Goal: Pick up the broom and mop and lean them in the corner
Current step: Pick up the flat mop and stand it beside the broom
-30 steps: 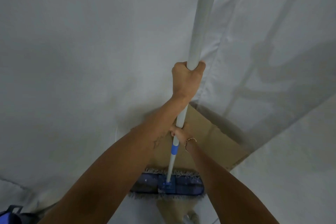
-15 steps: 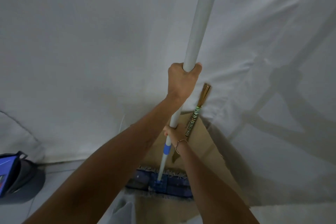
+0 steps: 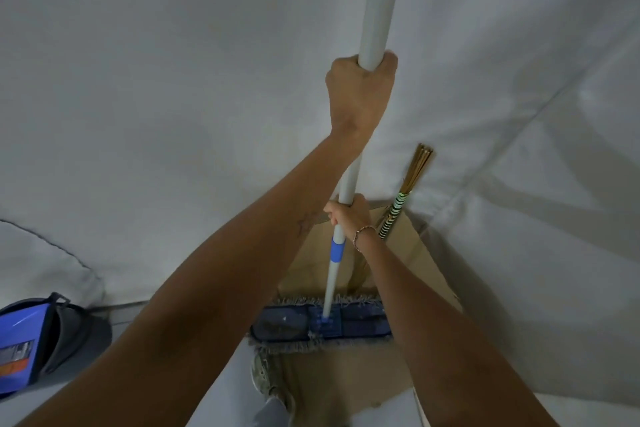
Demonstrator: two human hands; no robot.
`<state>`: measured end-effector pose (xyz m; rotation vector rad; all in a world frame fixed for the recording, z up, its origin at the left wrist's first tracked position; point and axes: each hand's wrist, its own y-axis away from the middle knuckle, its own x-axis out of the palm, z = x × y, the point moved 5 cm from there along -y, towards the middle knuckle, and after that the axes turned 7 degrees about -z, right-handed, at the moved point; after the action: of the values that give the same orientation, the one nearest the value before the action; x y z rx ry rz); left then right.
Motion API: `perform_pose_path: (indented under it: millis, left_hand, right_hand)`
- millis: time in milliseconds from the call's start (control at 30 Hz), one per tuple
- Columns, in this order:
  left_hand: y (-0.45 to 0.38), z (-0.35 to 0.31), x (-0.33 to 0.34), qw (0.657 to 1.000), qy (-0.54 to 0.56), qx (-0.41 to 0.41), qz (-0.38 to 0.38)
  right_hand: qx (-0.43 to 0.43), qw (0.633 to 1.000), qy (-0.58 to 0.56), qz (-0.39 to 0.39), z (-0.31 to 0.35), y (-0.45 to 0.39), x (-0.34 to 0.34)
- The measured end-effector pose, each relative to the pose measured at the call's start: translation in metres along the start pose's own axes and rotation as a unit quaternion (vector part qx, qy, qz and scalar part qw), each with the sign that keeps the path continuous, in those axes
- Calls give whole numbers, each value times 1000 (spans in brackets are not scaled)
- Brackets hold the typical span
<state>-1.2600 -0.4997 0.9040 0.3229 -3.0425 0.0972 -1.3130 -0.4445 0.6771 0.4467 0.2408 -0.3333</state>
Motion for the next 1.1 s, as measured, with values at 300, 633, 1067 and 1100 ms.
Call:
perform_pose_path:
  millis: [300,633,1067,1100]
  left_hand:
    - [-52,40,-8,999,12,-4,29]
    - [-94,51,-17,997,36,-39,62]
    - [-90,47,-26,985,39,-35,162]
    - [-91,46,-27,985,36,-32,168]
  right_hand:
    - [22,1000,12,-12,-5,-47,35]
    - [43,999,15,-4,7,-71,55]
    - [42,997,66,-3,14,-53,44]
    - [39,997,66,-2,13,-54,43]
